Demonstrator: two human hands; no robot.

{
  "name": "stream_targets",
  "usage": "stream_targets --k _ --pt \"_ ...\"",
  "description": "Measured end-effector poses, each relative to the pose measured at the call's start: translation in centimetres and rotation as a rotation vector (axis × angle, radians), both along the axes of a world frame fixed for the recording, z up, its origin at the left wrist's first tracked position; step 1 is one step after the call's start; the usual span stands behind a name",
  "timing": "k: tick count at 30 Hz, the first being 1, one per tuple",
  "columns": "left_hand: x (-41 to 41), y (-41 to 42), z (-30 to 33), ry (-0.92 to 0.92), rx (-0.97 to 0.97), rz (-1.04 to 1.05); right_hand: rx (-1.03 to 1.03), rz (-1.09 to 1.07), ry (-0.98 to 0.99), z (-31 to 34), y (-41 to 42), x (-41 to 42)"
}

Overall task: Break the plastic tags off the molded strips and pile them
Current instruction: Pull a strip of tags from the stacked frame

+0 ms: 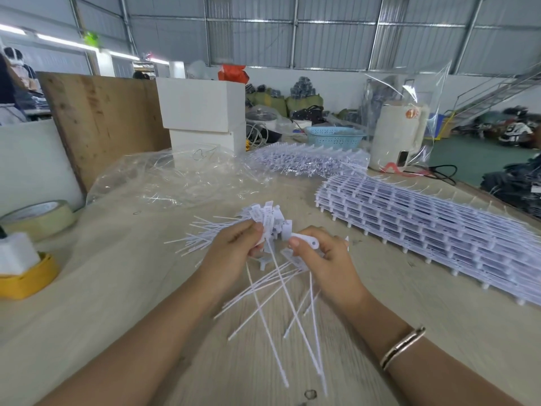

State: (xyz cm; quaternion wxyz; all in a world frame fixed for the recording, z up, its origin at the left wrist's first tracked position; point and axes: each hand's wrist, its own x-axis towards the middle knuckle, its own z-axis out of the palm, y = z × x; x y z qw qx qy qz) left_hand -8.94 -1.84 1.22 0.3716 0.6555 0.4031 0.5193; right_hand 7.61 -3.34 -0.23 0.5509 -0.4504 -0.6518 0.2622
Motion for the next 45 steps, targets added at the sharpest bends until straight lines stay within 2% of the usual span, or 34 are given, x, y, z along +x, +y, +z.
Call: stream_targets --k 2,4,7,10,14,19,24,27,29,33,36,38,41,43,45 --pt "-0.5 0.2 -0.2 0.21 0.088 0.032 -0.027 -0.071 0.072 0.0 0.2 0.2" --pt "-0.9 0.4 -0.2 0.431 0.165 0.05 -0.068 -0.245 0.058 -0.2 0.9 0.7" --pt "-0.2 0.8 0.3 0.684 0.344 0.147 -0.16 -0.504 -0.194 -0.6 2.1 1.6" --pt "1.4 1.7 0.1 0.862 0.477 0.173 -0.211 -0.55 -0.36 -1.1 3.0 2.0" --pt "1.8 3.0 -1.9 0.94 0.536 0.179 -0.19 -0.538 -0.417 -1.6 3.3 2.0" --pt "0.7 3.7 -2.9 0.915 0.431 0.257 -0.093 -0.547 -0.493 -1.5 3.0 1.8" --pt "1.1 3.9 -3.4 1.006 0.418 0.25 -0.097 -0.496 -0.8 -1.5 3.3 1.5" --pt "1.3 3.8 -3.3 0.971 0.397 0.23 -0.126 -0.47 -0.882 -1.7 3.6 1.6" --pt "1.2 3.7 -3.3 0.944 0.395 0.218 -0.145 -0.442 -0.793 -1.6 3.6 1.6" --pt "1.4 3.4 -2.8 0.81 0.361 0.204 -0.055 -0.317 -0.501 -0.7 2.9 1.1" --pt "1.4 3.5 -2.4 0.697 0.357 0.188 -0.087 -0.174 -0.408 -0.3 2.3 0.7" --pt "1.2 3.4 -2.3 0.567 0.28 0.127 -0.102 -0.127 -0.411 -0.2 2.0 0.7" --pt "1.2 3.1 -2.1 0.356 0.042 0.05 -0.011 -0.116 -0.459 -0.3 2.0 0.8" --pt "1.5 2.7 -1.9 0.144 -0.129 -0.016 0.083 -0.164 -0.44 -0.3 1.9 0.7" --pt "2.1 2.3 -1.6 -0.145 -0.273 -0.12 0.175 -0.204 -0.407 -0.3 1.8 0.3"
